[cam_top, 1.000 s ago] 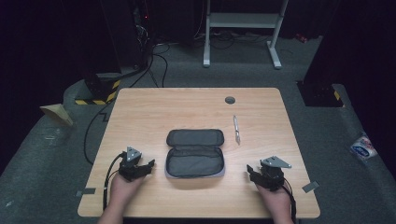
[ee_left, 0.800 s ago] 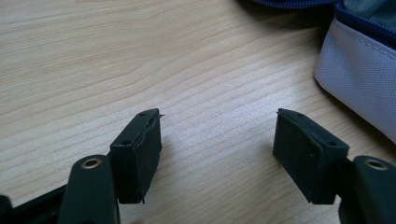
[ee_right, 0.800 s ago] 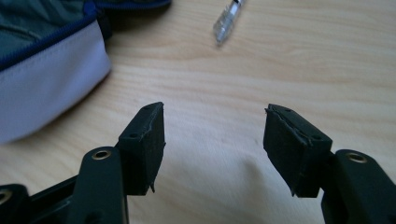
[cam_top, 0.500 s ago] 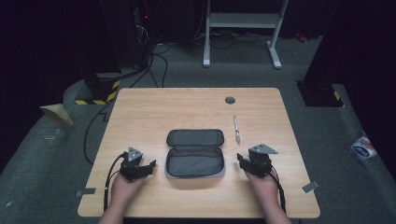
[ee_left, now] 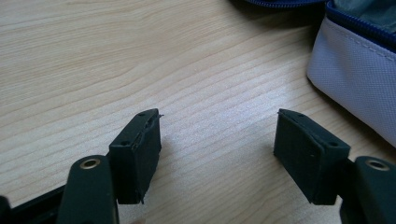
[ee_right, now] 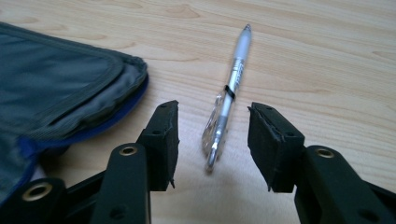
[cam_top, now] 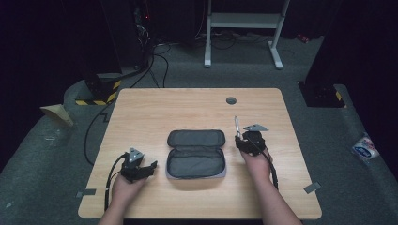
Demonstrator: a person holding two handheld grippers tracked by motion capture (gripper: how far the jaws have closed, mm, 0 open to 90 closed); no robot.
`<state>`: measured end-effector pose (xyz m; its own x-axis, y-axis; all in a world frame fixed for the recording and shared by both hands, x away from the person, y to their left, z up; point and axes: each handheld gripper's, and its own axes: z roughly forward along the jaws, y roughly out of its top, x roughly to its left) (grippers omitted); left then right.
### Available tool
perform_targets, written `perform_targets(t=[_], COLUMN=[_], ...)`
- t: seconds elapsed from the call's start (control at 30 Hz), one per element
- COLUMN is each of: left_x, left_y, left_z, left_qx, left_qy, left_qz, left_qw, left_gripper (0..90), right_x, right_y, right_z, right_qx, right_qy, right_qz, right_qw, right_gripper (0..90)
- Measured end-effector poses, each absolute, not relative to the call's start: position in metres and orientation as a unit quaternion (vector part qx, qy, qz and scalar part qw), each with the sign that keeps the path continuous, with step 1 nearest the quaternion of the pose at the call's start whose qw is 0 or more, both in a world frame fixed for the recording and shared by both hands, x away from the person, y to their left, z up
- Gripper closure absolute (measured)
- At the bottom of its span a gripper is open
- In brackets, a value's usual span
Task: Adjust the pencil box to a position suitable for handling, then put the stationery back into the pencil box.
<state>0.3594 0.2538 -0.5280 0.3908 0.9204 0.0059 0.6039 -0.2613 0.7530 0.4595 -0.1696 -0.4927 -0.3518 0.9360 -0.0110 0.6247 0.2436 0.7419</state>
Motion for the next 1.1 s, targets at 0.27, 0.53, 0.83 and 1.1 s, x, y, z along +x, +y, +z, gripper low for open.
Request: perform_targets(t=[0.27, 0.53, 0.83, 1.1], left_x=[0.359, 0.359, 0.359, 0.359], left_y=[0.254, 0.254, 0.254, 0.253], left_z=[-0.528, -0.528, -0.528, -0.528], left_qx=[0.761, 0.762, 0.762, 0.762], left_qy=[0.5, 0.499, 0.498, 0.498], left_qz=[0.23, 0.23, 0.23, 0.23], left_qw=[0.344, 0.344, 0.344, 0.345], left_gripper=[31.9, 31.9, 31.9, 32.0], right_x=[0.477, 0.485, 0.477, 0.417], right_y=[-0.17, -0.161, -0.164, -0.182], right_z=[-0.511, -0.513, -0.514, -0.515], right_qx=[0.542, 0.538, 0.539, 0.514], right_qy=[0.745, 0.753, 0.757, 0.77], right_qz=[0.325, 0.308, 0.292, 0.302], right_qw=[0.214, 0.221, 0.227, 0.228], right_gripper=[58.8, 68.1, 74.1, 74.3])
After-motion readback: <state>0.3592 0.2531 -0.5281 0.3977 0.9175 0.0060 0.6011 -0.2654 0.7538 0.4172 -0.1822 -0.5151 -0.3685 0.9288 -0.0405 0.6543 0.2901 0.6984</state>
